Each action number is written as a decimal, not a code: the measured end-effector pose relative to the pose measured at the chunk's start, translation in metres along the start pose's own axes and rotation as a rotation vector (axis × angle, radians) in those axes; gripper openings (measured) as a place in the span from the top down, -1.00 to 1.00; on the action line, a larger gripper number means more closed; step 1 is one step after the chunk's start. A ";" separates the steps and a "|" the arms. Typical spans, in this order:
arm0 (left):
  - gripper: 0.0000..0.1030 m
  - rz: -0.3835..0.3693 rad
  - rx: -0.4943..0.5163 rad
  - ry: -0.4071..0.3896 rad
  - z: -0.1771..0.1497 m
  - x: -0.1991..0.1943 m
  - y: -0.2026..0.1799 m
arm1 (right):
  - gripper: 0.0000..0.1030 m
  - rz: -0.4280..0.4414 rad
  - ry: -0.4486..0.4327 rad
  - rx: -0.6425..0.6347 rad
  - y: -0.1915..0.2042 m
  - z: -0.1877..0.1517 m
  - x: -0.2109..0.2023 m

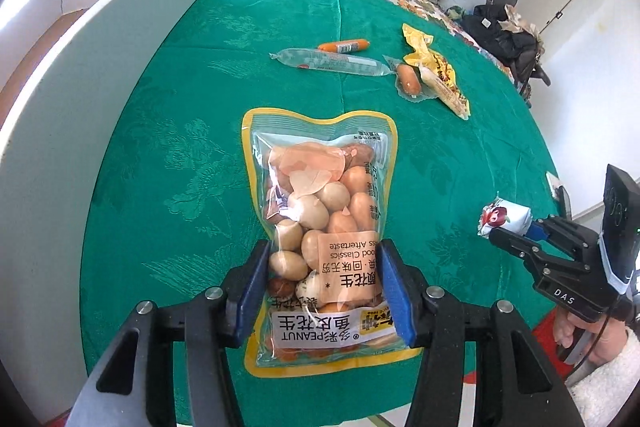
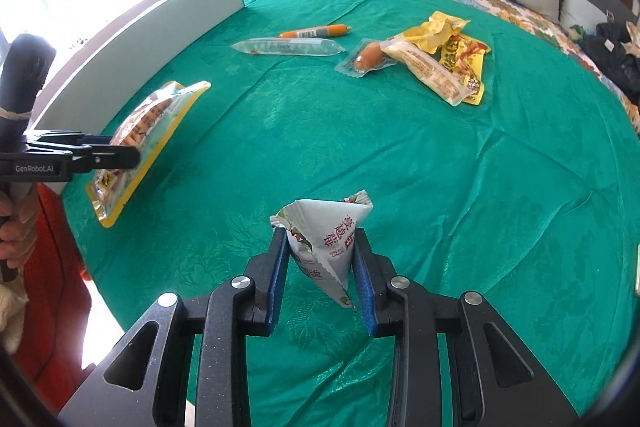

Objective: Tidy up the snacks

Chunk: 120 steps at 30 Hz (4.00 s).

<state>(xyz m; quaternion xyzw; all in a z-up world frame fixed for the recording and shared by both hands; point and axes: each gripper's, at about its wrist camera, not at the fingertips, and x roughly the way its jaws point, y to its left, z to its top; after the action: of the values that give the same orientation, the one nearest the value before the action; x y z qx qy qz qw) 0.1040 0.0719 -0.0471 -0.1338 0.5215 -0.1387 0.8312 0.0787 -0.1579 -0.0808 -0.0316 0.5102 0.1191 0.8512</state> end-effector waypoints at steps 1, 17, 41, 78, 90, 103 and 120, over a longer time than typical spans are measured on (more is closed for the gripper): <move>-0.03 -0.023 -0.020 -0.020 0.002 -0.012 0.003 | 0.37 0.015 -0.010 -0.003 0.006 0.005 -0.003; -0.30 0.365 -0.213 -0.273 0.077 -0.176 0.184 | 0.30 0.397 -0.240 -0.195 0.265 0.215 -0.047; -0.99 0.137 0.210 -0.028 -0.004 0.022 -0.045 | -0.51 -0.359 -0.120 0.281 -0.104 -0.032 -0.011; -1.00 0.317 0.186 -0.152 0.049 0.132 -0.067 | -0.87 -0.357 -0.114 0.357 -0.135 -0.035 0.004; -1.00 0.317 0.186 -0.152 0.049 0.131 -0.067 | -0.87 -0.356 -0.114 0.357 -0.134 -0.035 0.003; -1.00 0.317 0.186 -0.152 0.049 0.131 -0.067 | -0.87 -0.356 -0.113 0.357 -0.134 -0.035 0.003; -1.00 0.316 0.185 -0.152 0.049 0.132 -0.067 | -0.87 -0.355 -0.113 0.357 -0.134 -0.035 0.002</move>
<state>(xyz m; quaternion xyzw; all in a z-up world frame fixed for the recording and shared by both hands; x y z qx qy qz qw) 0.1972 -0.0354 -0.1112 0.0168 0.4566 -0.0432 0.8884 0.0809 -0.2937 -0.1085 0.0369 0.4614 -0.1227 0.8779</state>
